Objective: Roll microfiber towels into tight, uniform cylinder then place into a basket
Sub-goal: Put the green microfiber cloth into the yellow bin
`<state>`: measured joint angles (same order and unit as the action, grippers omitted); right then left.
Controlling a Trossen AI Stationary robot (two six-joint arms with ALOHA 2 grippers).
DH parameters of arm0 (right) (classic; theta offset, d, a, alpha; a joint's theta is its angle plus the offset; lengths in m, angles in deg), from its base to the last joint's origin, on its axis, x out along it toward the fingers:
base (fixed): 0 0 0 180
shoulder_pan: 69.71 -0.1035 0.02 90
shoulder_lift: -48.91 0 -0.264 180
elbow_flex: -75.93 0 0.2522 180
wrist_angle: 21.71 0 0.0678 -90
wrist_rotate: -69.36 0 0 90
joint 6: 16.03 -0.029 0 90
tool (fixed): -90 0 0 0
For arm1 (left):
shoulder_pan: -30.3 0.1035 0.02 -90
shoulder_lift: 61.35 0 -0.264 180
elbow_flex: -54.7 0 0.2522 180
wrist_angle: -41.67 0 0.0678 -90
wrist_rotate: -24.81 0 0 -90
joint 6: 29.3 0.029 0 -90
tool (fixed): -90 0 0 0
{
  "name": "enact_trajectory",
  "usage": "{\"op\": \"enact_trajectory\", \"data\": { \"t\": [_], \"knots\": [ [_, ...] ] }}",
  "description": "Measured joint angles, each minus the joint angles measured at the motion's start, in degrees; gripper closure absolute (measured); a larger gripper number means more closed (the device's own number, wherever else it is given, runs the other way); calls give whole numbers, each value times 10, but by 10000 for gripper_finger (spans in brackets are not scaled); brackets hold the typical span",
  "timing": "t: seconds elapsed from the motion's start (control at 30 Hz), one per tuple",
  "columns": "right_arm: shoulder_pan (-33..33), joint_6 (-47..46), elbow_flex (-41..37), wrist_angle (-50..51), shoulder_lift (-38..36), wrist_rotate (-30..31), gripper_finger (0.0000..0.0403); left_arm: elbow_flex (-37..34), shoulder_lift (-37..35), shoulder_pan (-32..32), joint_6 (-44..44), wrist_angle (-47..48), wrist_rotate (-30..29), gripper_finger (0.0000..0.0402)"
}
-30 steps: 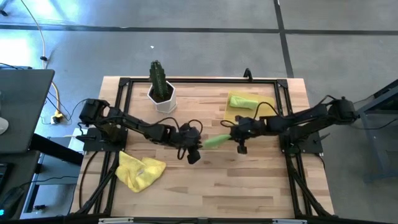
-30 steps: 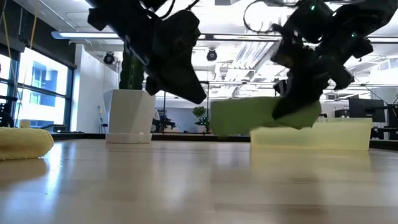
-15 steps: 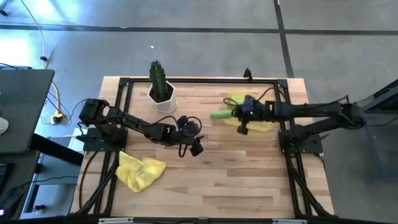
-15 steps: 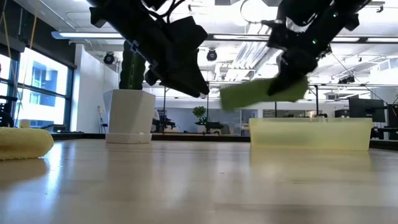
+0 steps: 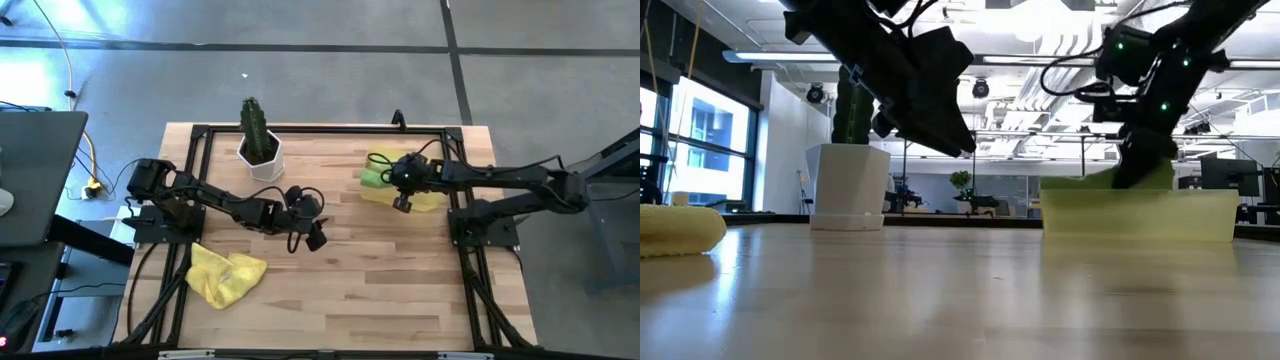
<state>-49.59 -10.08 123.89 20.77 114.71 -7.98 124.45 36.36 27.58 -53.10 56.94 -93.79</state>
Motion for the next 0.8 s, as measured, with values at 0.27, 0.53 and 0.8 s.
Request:
{"op": "enact_trajectory", "data": {
  "t": [0.27,0.53,0.8],
  "knots": [
    [35,5,-42,-49,2,-27,402,0,0,0,0,-1,-2,240],
    [43,4,-45,-72,2,-38,384,0,0,0,0,-15,-3,240],
    [43,19,-45,-71,2,-38,249,0,0,0,0,-14,-3,240]
  ]
}}
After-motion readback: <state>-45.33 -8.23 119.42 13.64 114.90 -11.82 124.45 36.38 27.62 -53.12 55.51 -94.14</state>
